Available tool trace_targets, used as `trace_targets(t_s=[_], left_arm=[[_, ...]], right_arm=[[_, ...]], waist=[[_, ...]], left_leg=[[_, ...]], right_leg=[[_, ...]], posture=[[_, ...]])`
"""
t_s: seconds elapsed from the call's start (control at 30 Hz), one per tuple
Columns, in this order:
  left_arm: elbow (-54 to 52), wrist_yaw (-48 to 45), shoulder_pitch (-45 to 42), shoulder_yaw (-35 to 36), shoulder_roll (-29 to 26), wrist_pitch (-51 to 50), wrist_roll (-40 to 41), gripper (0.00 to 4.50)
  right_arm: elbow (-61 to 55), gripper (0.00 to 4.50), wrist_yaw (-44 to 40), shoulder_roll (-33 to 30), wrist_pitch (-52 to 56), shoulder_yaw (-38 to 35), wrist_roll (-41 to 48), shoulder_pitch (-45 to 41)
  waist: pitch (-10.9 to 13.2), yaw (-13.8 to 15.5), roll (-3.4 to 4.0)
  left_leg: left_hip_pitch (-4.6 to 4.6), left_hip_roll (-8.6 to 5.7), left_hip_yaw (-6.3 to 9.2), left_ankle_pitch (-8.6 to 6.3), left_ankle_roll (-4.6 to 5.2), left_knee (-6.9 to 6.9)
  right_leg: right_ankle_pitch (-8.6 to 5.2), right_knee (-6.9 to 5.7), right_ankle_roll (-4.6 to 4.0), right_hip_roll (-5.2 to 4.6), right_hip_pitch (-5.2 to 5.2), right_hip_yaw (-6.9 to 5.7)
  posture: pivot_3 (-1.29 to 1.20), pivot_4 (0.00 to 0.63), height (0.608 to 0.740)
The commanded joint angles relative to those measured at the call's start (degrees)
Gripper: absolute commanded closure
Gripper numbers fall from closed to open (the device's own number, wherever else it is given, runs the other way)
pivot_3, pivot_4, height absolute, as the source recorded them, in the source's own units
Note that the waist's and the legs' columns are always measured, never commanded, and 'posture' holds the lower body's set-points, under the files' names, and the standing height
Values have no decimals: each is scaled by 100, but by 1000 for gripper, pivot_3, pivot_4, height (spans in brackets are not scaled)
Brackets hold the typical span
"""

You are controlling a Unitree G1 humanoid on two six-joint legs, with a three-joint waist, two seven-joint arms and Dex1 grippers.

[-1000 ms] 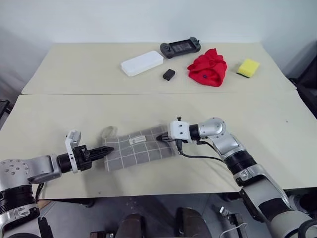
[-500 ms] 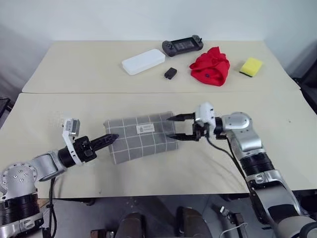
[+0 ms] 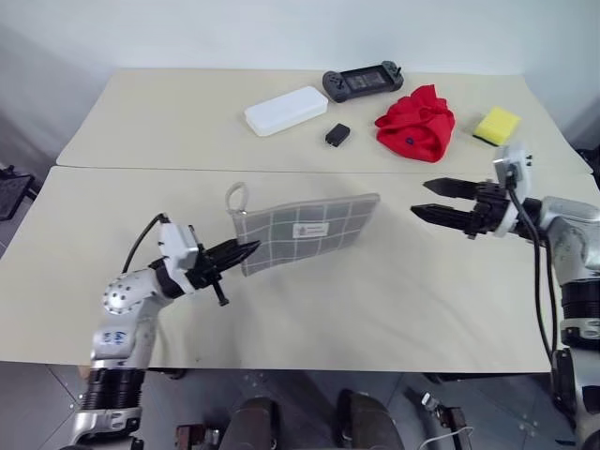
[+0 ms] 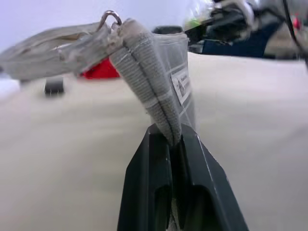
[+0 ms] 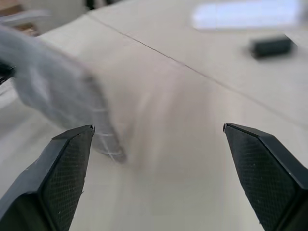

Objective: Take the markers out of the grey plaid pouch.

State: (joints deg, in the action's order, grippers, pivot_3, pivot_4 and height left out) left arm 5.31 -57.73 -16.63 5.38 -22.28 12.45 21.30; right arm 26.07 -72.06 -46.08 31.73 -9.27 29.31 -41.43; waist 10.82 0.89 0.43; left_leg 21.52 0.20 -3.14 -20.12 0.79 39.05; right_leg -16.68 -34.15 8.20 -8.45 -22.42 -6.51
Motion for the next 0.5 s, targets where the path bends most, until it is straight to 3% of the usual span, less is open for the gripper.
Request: trace_targets(t_s=[0.03, 0.27, 0.5], left_arm=[[463, -102, -91, -277, 107, 1278, -550, 4500], [1166, 150, -98, -637, 11, 3247, -1433, 4500], [1240, 521, -112, -820, -18, 3391, -1469, 4500]], right_arm=[[-296, 18, -55, -221, 951, -262, 480, -47], [-664, 18, -338, -624, 3136, 80, 1131, -563], [-731, 18, -402, -131, 4011, 845, 1230, -1753]], waist=[[0, -3, 0], [1, 29, 2], [1, 14, 2]], left_leg=[[1, 0, -3, 0, 2, 1], [2, -1, -3, -1, 10, 8], [2, 3, 17, -2, 10, 11]], right_leg=[[2, 1, 3, 0, -1, 1], [5, -1, 7, -9, -3, 3], [9, -4, 5, -10, -7, 6]], posture=[[0, 150, 740], [0, 150, 740], [0, 150, 740]])
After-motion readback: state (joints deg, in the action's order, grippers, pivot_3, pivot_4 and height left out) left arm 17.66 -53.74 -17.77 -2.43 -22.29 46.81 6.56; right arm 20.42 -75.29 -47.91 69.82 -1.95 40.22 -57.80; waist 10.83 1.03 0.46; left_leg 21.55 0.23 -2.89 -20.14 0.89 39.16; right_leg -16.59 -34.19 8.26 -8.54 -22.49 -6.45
